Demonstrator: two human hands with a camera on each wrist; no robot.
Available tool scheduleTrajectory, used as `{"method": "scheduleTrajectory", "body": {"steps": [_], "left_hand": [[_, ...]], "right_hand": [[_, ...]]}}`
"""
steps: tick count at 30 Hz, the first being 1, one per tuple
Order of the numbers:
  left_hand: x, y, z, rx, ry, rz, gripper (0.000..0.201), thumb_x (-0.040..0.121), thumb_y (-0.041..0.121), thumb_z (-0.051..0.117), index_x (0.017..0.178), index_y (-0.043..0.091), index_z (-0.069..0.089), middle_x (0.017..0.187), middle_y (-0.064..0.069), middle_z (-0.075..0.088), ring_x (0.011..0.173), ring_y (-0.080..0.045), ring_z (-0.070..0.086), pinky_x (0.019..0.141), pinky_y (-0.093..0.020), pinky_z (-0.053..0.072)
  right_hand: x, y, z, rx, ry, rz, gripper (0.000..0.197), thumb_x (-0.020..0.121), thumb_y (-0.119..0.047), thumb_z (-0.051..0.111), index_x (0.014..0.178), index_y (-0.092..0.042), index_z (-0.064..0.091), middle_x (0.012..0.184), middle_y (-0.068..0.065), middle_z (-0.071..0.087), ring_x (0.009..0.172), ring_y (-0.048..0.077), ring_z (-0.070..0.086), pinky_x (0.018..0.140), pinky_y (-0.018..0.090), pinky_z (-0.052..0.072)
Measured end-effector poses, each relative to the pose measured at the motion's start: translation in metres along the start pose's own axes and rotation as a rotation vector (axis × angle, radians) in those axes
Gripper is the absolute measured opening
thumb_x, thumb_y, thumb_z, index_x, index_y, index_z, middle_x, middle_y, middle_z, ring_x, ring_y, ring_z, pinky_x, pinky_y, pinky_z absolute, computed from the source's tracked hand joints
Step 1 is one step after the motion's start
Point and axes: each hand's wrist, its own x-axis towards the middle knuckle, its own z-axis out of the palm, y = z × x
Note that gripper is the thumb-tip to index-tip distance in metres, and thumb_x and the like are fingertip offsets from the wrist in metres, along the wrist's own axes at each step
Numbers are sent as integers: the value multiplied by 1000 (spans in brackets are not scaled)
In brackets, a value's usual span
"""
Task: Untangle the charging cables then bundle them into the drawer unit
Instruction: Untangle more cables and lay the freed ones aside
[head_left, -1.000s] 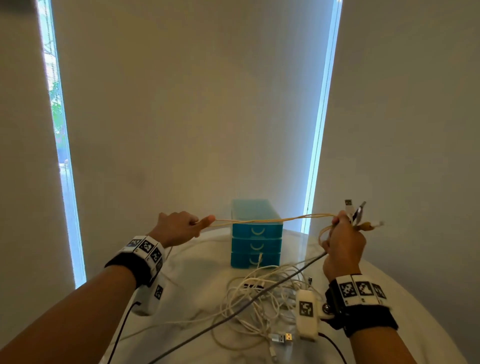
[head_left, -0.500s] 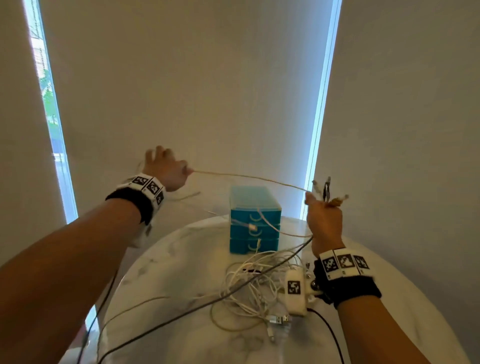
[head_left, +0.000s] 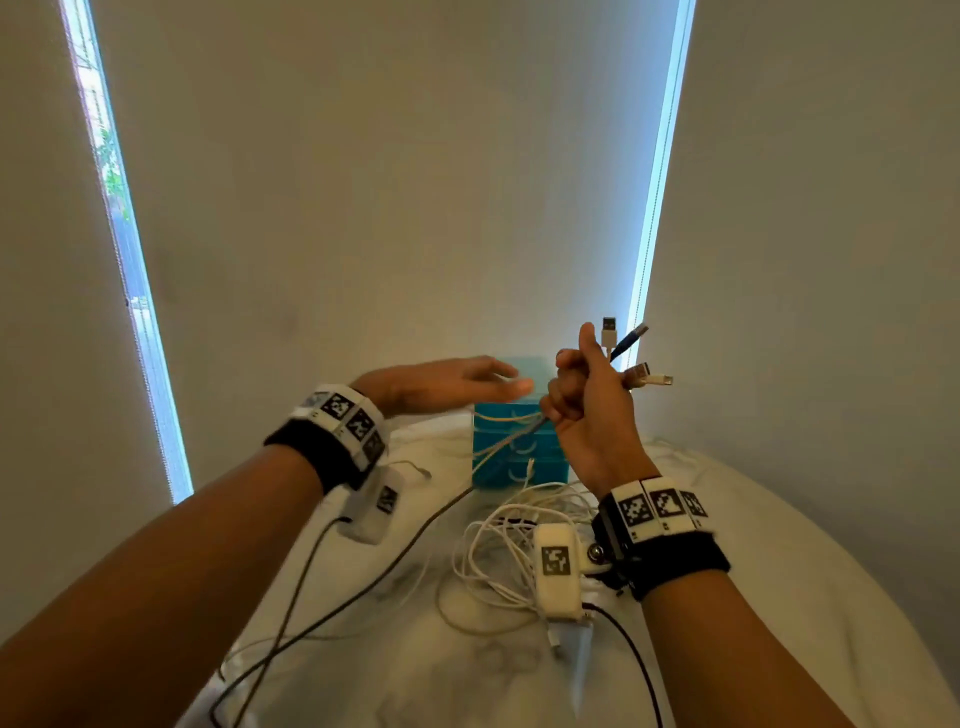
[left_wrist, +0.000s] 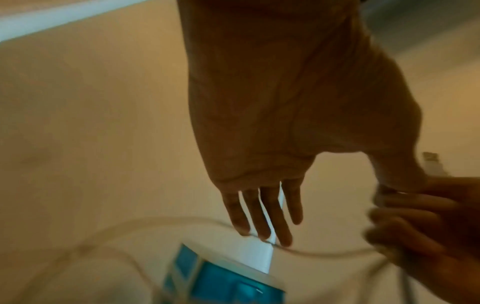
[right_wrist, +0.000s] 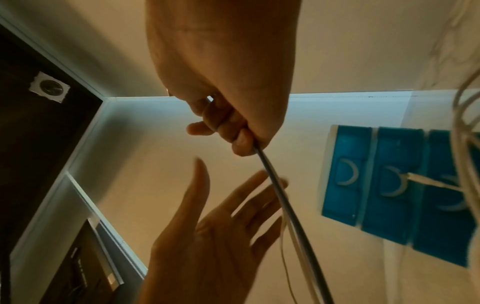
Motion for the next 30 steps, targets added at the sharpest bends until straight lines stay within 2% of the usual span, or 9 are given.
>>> {"method": "scheduleTrajectory", "body": {"steps": [2, 4, 7, 10, 14, 19, 22, 25, 30], "left_hand": [[3, 8, 23, -46, -140, 62, 73, 94, 76, 59, 148, 27, 59, 146, 3, 68, 137, -14, 60, 124, -44, 36], [6, 1, 38, -26, -237, 94, 50, 102, 64, 61, 118, 19, 76, 100, 1, 82, 101, -13, 75, 114, -45, 50], [5, -20, 39, -112, -197, 27, 42, 107, 50, 62, 87, 14, 74, 54, 1, 52, 52, -13, 53, 71, -35, 60], [-5, -62, 24, -95, -55, -74, 46, 99, 57, 70, 76, 18, 65, 57, 2, 45, 51, -14, 43, 55, -27, 45], [-29, -116, 3, 251, 79, -184, 47, 100, 69, 60, 80, 27, 67, 77, 1, 62, 70, -18, 53, 70, -34, 41], [-33, -114, -86, 1077, 413, -224, 38, 115, 44, 38, 107, 20, 66, 110, -6, 71, 108, -30, 63, 100, -46, 40], [-57, -99, -157, 1330, 803, -141, 27, 109, 34, 49, 109, 14, 67, 110, -10, 68, 109, -35, 60, 96, -50, 38], [-83, -105, -167, 1415, 993, -88, 18, 105, 22, 55, 106, 7, 64, 106, -18, 64, 104, -40, 56, 93, -53, 39], [-101, -195, -73, 1046, 128, -834, 64, 96, 47, 69, 151, 21, 51, 157, -14, 49, 148, -35, 42, 124, -49, 31]], "right_hand": [[-1, -9, 6, 35, -39, 4, 50, 108, -51, 56, 73, -16, 61, 48, -6, 31, 46, 9, 24, 49, 26, 26], [-1, -20, 5, 47, -72, 4, 50, 109, -50, 54, 72, -17, 57, 49, -6, 32, 46, 9, 24, 47, 25, 27], [3, -37, -5, 64, -46, -18, 52, 111, -48, 52, 69, -18, 54, 49, -6, 29, 45, 11, 21, 46, 26, 25], [14, -56, -19, 117, 86, -84, 50, 111, -48, 52, 69, -20, 53, 49, -7, 32, 46, 11, 20, 46, 26, 24], [25, -59, -37, 88, 193, -120, 44, 109, -52, 56, 76, -22, 56, 54, -8, 41, 48, 11, 26, 48, 28, 27], [11, -11, -7, -54, 46, -69, 49, 110, -52, 49, 80, -15, 61, 59, -3, 50, 45, 10, 42, 63, 33, 47], [1, 11, 22, -110, -103, -78, 53, 111, -53, 43, 83, -14, 64, 60, -1, 51, 57, 10, 63, 94, 43, 56], [-1, 27, 44, -244, -213, -49, 56, 111, -55, 40, 89, -11, 67, 60, -2, 54, 74, 14, 68, 98, 37, 58], [-4, 51, 40, -298, -245, 174, 54, 112, -49, 43, 90, -7, 69, 55, 2, 50, 70, 22, 66, 82, 33, 56]]}}
